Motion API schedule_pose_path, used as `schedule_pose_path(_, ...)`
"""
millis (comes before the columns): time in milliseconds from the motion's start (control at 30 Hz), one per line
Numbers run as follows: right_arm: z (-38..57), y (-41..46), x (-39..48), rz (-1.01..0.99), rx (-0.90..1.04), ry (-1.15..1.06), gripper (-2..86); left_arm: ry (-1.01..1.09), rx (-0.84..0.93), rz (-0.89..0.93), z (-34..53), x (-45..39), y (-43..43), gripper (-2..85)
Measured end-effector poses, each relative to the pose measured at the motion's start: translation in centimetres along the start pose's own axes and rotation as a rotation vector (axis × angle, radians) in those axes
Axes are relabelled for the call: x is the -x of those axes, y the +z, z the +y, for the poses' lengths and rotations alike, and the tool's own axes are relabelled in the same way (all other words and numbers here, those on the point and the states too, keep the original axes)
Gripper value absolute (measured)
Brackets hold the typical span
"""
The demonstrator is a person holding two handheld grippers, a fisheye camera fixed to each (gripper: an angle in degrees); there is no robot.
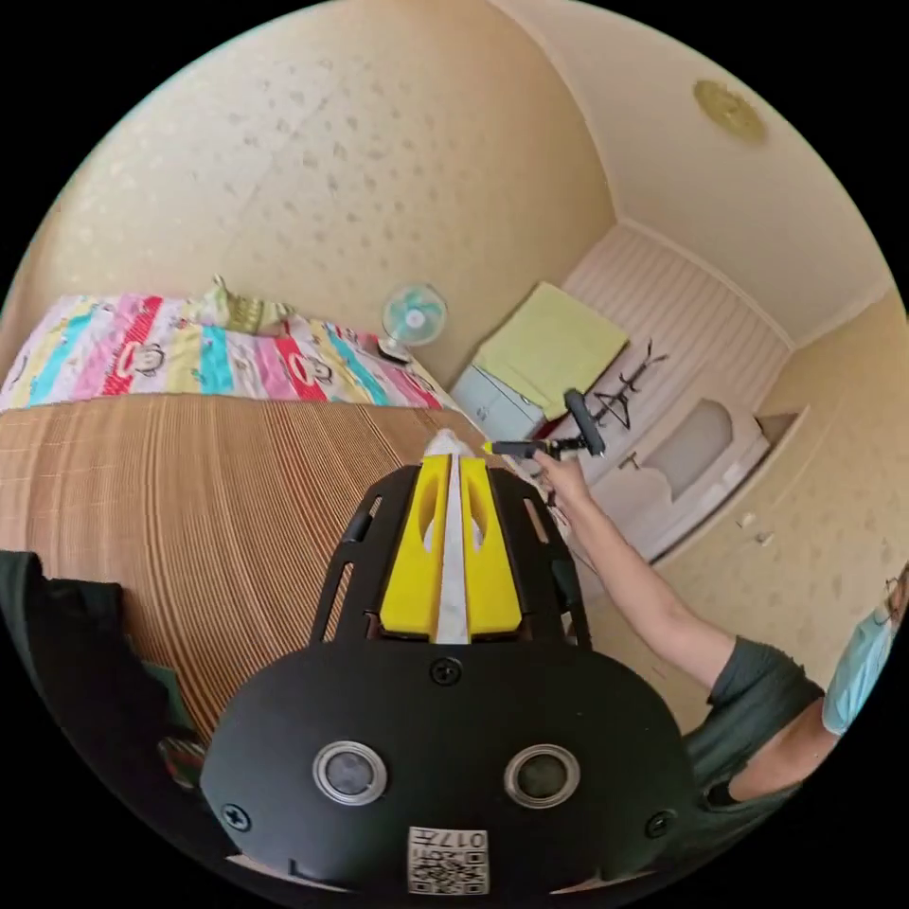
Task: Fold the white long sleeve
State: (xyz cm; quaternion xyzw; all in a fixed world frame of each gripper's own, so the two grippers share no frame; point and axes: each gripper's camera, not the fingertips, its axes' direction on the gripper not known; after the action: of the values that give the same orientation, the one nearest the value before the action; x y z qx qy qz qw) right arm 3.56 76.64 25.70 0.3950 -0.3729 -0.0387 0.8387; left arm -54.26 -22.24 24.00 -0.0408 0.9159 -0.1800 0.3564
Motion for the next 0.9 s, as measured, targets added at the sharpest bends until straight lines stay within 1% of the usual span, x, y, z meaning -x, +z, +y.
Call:
schedule_pose_path(33,0.1,1.8,-0.2,0.027,0.033,-0.004,10.3,-0.021,0.125,0.027,2.2,1.2,4.9,8.9)
schedule_pose_path(67,0.8,4.4,-0.7,0.074,0.047,-0.007,10.3,-0.036,0.186,0.029,3.5,1.8,7.4,11.1)
schedule_pose_path(100,2.0,6.6,-1.3,0.088,0.037,-0.011,10.2,-0.063,0.304,0.029,6.7,2.7,12.1,13.8)
schedule_pose_path(133,2.7,7.7,-1.7,0.085,0.04,-0.015,10.0,-0.069,0.41,0.039,10.2,3.1,16.7,15.1)
schedule_pose_path(200,5.9,12.1,-3.8,0.049,0.059,0.012,9.7,-0.046,0.534,0.043,15.3,2.8,22.4,15.4)
schedule_pose_path(233,6.8,12.9,-4.4,0.038,0.055,0.028,9.6,-0.029,0.589,0.027,18.1,2.3,25.2,15.7)
schedule_pose_path(300,10.7,15.6,-6.9,-0.002,0.02,0.082,9.3,-0.016,0.641,-0.01,21.5,1.4,28.5,14.6)
schedule_pose_path(367,13.1,17.6,-8.7,0.035,0.012,0.119,9.0,-0.034,0.644,-0.059,23.7,1.2,30.4,13.2)
schedule_pose_path(400,14.4,19.1,-10.0,0.078,0.027,0.141,8.9,-0.034,0.645,-0.11,24.4,1.3,31.2,9.5)
schedule_pose_path(433,14.9,19.9,-10.6,0.083,0.027,0.138,8.9,-0.022,0.635,-0.213,24.7,1.5,31.2,2.9)
schedule_pose_path(467,16.1,21.1,-11.6,0.053,-0.003,0.119,8.8,-0.012,0.636,-0.277,24.7,1.6,31.2,2.1)
schedule_pose_path(500,17.8,21.1,-12.5,0.023,-0.123,0.101,8.7,0.032,0.66,-0.269,24.4,1.6,31.1,0.4)
schedule_pose_path(567,19.8,20.9,-13.6,-0.003,-0.246,0.084,8.5,0.041,0.719,-0.186,23.2,2.6,30.4,-0.4)
schedule_pose_path(600,19.8,20.9,-14.4,-0.015,-0.249,0.1,8.5,0.019,0.705,-0.052,21.7,3.9,28.5,-0.6)
schedule_pose_path(633,19.5,20.9,-14.7,-0.014,-0.236,0.105,8.4,-0.064,0.6,0.084,19.7,6.1,24.9,-0.7)
schedule_pose_path(667,19.2,20.9,-15.0,-0.002,-0.227,0.105,8.3,-0.117,0.531,0.135,18.6,7.6,22.7,-0.8)
schedule_pose_path(700,19.3,20.8,-15.2,0.018,-0.244,0.099,8.2,-0.219,0.405,0.176,16.6,10.7,18.0,-0.8)
schedule_pose_path(733,19.4,20.6,-15.2,0.031,-0.251,0.096,8.2,-0.332,0.297,0.119,14.8,14.3,12.9,-0.8)
schedule_pose_path(767,19.3,20.4,-15.1,0.064,-0.256,0.083,8.0,-0.391,0.238,0.072,14.0,16.2,10.1,-0.8)
schedule_pose_path(833,19.3,20.1,-14.7,0.127,-0.263,0.051,7.7,-0.604,-0.097,-0.104,13.3,22.4,-1.5,-0.5)
schedule_pose_path(867,19.3,19.9,-14.4,0.17,-0.273,0.033,7.6,-0.653,-0.191,-0.149,13.9,23.3,-4.3,-0.3)
schedule_pose_path(900,19.3,19.6,-14.3,0.205,-0.277,0.019,7.5,-0.687,-0.342,-0.214,15.1,23.7,-8.9,0.3)
